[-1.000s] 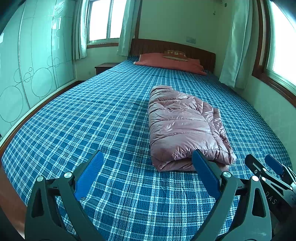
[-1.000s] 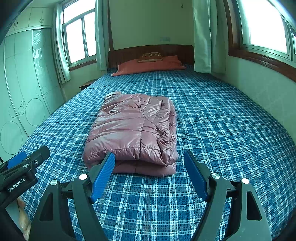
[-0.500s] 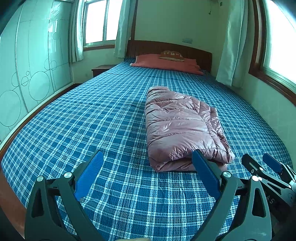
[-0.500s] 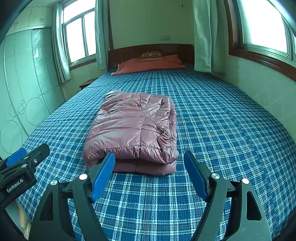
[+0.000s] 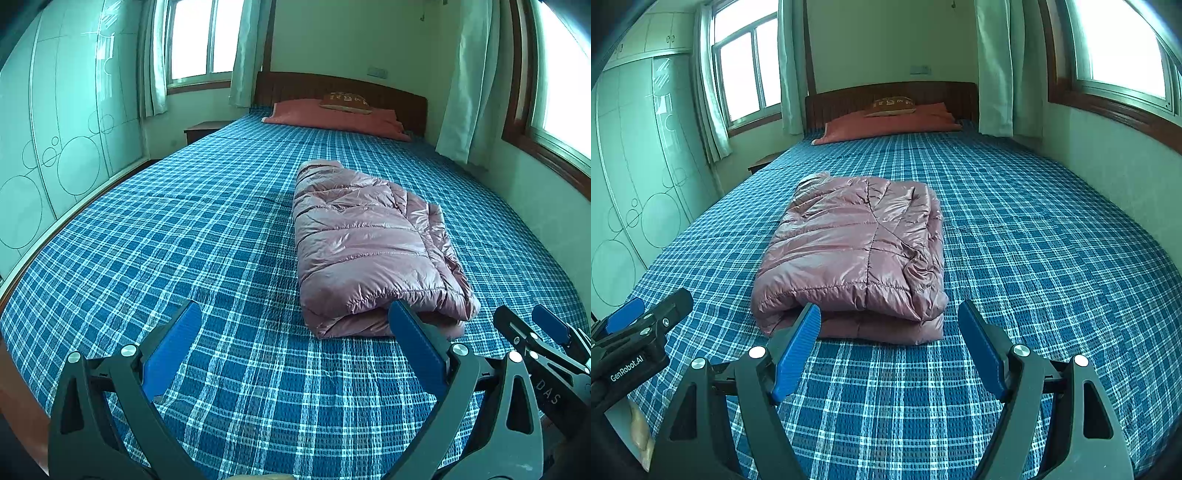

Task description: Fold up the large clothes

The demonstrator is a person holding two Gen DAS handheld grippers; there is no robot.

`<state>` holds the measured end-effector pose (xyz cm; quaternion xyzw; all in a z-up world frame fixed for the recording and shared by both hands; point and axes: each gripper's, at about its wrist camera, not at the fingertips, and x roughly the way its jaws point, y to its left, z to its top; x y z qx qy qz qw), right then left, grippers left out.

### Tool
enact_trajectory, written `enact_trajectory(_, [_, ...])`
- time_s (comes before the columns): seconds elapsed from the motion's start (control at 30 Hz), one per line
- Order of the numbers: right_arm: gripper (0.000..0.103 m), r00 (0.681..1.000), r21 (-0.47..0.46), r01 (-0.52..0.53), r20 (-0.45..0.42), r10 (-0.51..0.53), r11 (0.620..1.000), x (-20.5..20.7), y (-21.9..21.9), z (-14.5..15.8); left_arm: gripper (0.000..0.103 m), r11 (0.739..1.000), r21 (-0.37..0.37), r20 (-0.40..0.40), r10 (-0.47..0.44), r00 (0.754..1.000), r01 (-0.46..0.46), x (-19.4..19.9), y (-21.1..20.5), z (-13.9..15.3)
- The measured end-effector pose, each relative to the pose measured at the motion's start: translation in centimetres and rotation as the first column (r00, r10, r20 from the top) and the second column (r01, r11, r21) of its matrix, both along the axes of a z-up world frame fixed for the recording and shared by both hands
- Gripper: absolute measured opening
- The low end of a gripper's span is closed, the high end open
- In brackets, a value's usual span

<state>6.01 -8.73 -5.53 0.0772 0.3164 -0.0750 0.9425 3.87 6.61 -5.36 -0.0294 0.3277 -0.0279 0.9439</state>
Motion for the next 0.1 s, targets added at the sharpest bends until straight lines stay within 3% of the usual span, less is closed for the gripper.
enact_trajectory(0.1, [0.076,1.000,0.018,0.019,-0.022,-0.019,1.000,0.6,-1.4,-0.9,0.101,1.000,0.007,-0.037,0.027,0.999,-0.027,1.5,1.1,-1.5])
